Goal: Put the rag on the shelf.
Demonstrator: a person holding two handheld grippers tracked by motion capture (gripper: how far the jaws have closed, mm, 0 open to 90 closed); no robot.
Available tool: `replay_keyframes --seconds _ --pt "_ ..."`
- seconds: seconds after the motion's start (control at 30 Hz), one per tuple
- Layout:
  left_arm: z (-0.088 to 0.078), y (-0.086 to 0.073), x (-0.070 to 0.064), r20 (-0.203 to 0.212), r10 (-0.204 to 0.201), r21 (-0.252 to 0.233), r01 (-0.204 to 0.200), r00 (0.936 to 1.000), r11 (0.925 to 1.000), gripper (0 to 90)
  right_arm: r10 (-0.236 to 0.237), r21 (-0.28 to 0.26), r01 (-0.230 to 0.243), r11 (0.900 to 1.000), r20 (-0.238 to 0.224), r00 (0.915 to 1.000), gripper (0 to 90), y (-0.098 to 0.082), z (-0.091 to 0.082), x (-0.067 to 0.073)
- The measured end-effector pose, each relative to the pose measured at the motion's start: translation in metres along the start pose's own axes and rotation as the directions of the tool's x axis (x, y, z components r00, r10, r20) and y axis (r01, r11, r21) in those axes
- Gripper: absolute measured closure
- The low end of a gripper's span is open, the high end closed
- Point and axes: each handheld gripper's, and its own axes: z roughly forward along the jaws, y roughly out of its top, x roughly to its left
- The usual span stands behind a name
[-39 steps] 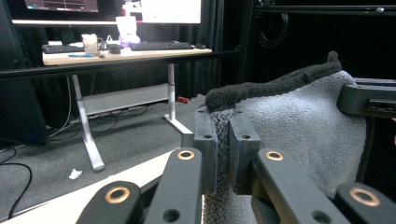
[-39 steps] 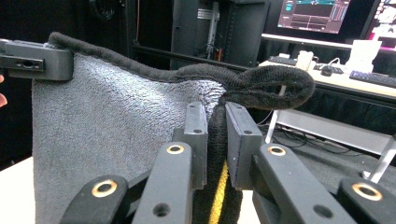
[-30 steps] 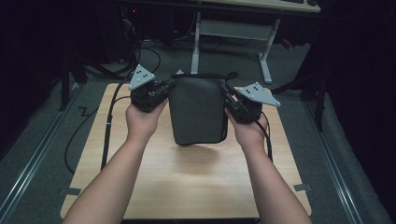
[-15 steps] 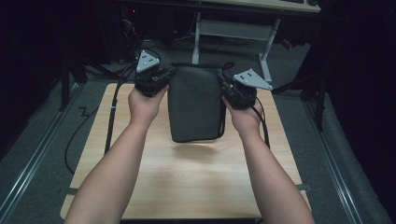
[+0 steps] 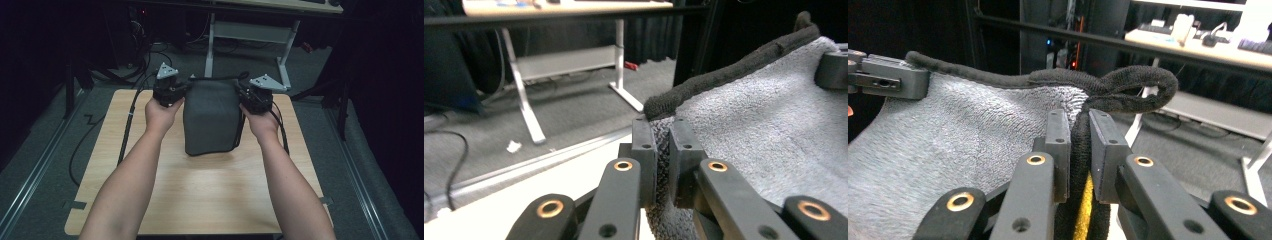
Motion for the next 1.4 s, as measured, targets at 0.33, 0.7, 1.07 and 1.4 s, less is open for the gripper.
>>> replay_keyframes --seconds 0.33,0.7,1.07,1.4 --pt "0.008 -0.024 0.005 0.0 -0.046 0.045 0.046 0.9989 0.9979 83.7 0.026 0.075 -0.026 0.997 -0.005 0.9997 81.2 -0.019 0.012 0.001" --pt "0.016 -0.052 0.009 0.032 -0.095 0.103 0.091 0.995 0.9905 83.7 0.074 0.14 -0.069 0.988 -0.031 0.9968 81.1 -0.041 0.02 -0.005" --pt "0.018 -0.068 0.011 0.071 -0.134 0.126 0.125 0.9884 0.9842 83.5 0.092 0.137 -0.08 0.987 -0.078 0.9927 81.2 -0.054 0.016 -0.009" --pt "0.02 -0.073 0.011 0.082 -0.152 0.135 0.14 0.985 0.9809 83.5 0.116 0.145 -0.104 0.984 -0.077 0.9903 81.3 -0.06 0.018 -0.013"
